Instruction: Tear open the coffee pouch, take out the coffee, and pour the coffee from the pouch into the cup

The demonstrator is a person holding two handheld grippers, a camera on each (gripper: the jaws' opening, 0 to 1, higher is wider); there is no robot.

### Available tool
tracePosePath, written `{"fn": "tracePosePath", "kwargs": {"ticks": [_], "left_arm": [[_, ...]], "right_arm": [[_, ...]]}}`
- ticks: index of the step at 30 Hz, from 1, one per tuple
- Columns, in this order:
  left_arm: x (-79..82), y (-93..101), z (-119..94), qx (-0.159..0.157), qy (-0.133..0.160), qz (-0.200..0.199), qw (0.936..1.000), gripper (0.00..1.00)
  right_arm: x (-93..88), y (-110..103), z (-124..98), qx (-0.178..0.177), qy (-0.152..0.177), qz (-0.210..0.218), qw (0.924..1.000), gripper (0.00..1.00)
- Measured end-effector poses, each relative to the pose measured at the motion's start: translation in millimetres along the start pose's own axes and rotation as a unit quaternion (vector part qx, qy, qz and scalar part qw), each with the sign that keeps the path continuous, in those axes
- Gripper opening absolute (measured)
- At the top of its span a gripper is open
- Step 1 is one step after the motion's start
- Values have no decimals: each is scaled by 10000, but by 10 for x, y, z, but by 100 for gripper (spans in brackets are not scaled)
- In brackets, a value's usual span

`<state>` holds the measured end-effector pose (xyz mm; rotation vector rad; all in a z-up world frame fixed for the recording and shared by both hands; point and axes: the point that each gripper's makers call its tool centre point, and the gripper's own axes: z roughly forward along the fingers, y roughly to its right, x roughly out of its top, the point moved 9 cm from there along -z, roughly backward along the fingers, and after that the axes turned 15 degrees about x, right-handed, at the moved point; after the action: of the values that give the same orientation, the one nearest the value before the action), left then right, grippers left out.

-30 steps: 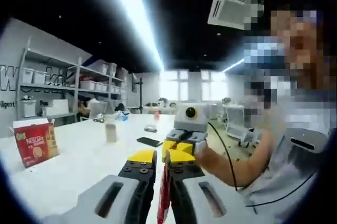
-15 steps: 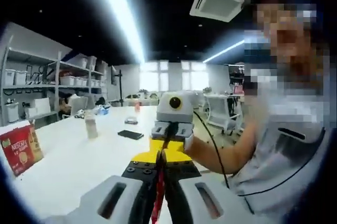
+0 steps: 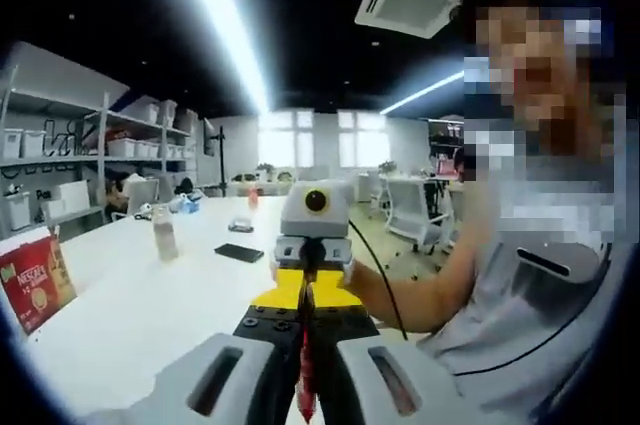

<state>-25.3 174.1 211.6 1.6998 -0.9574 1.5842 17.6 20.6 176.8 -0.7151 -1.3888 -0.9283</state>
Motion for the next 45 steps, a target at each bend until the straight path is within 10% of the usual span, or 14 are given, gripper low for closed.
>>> {"fn": "tracePosePath", "kwargs": {"ticks": [6, 10, 16, 19, 20, 22, 24, 34, 36, 44, 45], "left_arm": [[-20, 30, 17, -53, -25, -19, 10000, 3], [-27, -54, 20, 671, -94, -7, 9977, 2], [-8, -201, 112, 2547, -175, 296, 9664, 2], [12, -227, 123, 2902, -57, 288, 9565, 1], [33, -276, 145, 3349, 79, 344, 9416, 1], [44, -309, 160, 3605, 164, 324, 9321, 1], [49, -316, 164, 3683, 220, 272, 9291, 1], [60, -226, 214, 3911, 525, 270, 9185, 1], [66, -223, 183, 4312, 611, 452, 8990, 1], [72, -199, 173, 4238, 779, 271, 9020, 1], [73, -293, 45, 4817, 781, 553, 8711, 1]], "right_arm": [[-2, -22, -5, -74, -89, 86, 9999, 2], [20, 48, -8, -889, -466, 56, 9949, 1], [46, 193, 81, -2392, -1138, -276, 9639, 0], [118, 301, 155, -3191, -1303, -555, 9371, 0], [121, 311, 163, -3244, -1334, -589, 9346, 0], [147, 374, 203, -3587, -1497, -829, 9176, 0], [154, 382, 225, -3651, -1509, -878, 9144, 0], [170, 317, 134, -3623, -967, -818, 9234, 0], [184, 305, 132, -3595, -771, -771, 9267, 0], [195, 300, 112, -3517, -523, -740, 9317, 0], [207, 272, 56, -3538, -396, -717, 9317, 0]]}}
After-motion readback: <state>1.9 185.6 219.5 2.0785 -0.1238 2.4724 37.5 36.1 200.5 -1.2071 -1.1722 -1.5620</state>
